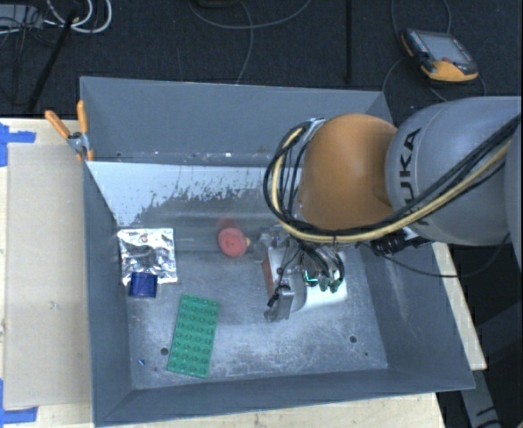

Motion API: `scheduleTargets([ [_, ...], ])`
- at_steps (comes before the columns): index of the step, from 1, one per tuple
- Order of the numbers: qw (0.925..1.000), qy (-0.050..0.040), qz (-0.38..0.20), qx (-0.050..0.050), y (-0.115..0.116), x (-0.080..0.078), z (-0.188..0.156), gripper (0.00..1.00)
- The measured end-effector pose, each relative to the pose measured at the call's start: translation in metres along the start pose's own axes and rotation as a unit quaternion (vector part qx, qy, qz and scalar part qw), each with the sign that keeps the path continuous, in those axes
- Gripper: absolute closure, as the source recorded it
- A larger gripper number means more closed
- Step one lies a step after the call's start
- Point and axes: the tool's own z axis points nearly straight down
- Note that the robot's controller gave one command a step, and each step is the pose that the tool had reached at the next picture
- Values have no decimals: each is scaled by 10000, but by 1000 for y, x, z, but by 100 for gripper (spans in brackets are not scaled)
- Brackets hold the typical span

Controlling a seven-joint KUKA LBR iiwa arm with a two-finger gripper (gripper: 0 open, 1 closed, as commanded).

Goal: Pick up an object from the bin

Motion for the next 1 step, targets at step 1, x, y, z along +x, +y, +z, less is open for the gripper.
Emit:
scheduleTargets([
  [1, 9840, -57, -1780, 2, 68, 36, 92, 0],
])
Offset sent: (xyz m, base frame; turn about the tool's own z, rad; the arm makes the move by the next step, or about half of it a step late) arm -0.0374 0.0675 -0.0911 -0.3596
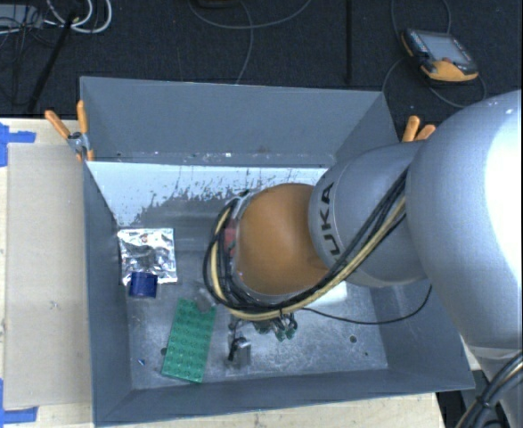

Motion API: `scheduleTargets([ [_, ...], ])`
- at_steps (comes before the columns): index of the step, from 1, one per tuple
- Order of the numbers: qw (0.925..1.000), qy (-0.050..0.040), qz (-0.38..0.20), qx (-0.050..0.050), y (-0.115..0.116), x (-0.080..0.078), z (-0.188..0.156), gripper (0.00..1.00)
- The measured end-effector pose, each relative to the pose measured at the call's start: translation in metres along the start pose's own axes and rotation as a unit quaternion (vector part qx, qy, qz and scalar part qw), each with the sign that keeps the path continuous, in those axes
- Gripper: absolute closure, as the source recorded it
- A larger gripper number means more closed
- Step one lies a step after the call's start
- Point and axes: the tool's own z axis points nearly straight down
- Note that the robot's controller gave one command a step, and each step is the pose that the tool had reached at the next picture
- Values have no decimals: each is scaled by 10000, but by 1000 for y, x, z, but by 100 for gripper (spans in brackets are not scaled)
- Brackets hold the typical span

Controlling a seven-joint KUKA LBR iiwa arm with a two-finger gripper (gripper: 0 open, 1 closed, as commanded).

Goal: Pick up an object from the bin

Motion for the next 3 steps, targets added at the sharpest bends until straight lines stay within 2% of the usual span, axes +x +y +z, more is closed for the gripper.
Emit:
scheduleTargets([
  [1, 9845, -6, -1753, -11, 64, 7, -30, 0],
  [2, 9548, -4, -2973, -5, 108, -18, -30, 0],
  [3, 8717, 30, -4900, -7, 115, -6, 1, 0],
])
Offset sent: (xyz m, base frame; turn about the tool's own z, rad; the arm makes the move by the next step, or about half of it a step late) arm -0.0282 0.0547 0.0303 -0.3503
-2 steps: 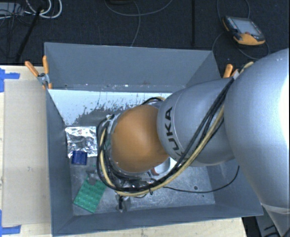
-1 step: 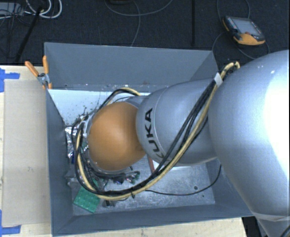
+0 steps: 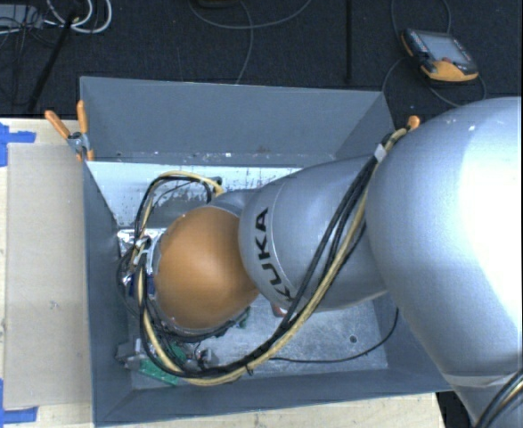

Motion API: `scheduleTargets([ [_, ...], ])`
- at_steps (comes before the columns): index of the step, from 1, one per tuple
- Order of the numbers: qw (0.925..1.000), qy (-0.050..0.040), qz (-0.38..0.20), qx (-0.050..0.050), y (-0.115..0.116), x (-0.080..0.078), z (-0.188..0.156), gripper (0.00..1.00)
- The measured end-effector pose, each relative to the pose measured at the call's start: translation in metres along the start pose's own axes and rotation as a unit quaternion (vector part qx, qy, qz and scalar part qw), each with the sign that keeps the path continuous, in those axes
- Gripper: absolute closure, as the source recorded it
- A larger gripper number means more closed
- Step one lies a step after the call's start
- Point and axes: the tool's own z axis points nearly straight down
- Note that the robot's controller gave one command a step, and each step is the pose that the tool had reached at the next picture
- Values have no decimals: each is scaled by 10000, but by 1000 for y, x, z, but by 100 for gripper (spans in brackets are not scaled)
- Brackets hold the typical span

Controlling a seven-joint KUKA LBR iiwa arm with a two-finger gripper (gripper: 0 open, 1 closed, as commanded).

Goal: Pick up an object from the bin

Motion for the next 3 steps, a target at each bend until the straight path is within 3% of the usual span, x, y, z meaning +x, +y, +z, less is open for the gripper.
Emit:
scheduleTargets([
  [1, 10000, 4, 35, -10, 0, 1, 0, 0],
  [2, 10000, -1, 38, -9, 0, 0, 0, 100],
  [3, 10000, -36, 69, 34, -1, -1, -63, 100],
])
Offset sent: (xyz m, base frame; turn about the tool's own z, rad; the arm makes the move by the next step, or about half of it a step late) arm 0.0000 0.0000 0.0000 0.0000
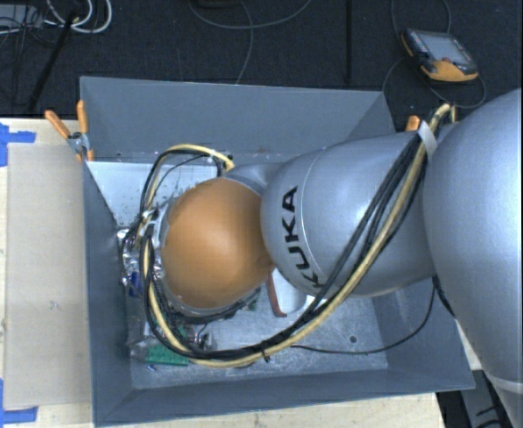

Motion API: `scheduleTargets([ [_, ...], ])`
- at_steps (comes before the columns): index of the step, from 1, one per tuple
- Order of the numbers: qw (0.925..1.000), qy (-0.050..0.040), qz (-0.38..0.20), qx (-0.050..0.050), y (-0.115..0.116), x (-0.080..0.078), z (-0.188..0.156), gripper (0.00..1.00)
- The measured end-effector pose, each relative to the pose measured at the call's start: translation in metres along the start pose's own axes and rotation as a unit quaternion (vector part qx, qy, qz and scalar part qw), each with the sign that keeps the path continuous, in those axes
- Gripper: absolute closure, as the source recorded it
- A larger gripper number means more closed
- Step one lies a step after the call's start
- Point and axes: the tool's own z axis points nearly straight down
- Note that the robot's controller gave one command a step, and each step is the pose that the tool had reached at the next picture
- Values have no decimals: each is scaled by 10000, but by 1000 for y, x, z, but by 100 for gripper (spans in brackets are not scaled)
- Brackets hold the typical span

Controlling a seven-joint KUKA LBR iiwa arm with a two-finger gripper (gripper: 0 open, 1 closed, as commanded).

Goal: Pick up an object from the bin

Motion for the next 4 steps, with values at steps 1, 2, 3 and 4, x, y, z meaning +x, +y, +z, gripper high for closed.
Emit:
scheduleTargets([
  [1, 10000, 11, 32, -18, 0, -1, -9, 100],
  [2, 10000, 11, 62, -25, 0, -1, -10, 100],
  [3, 10000, 10, 94, -17, 0, -2, -22, 100],
  [4, 9999, 9, 134, -14, 0, -3, -38, 100],
])
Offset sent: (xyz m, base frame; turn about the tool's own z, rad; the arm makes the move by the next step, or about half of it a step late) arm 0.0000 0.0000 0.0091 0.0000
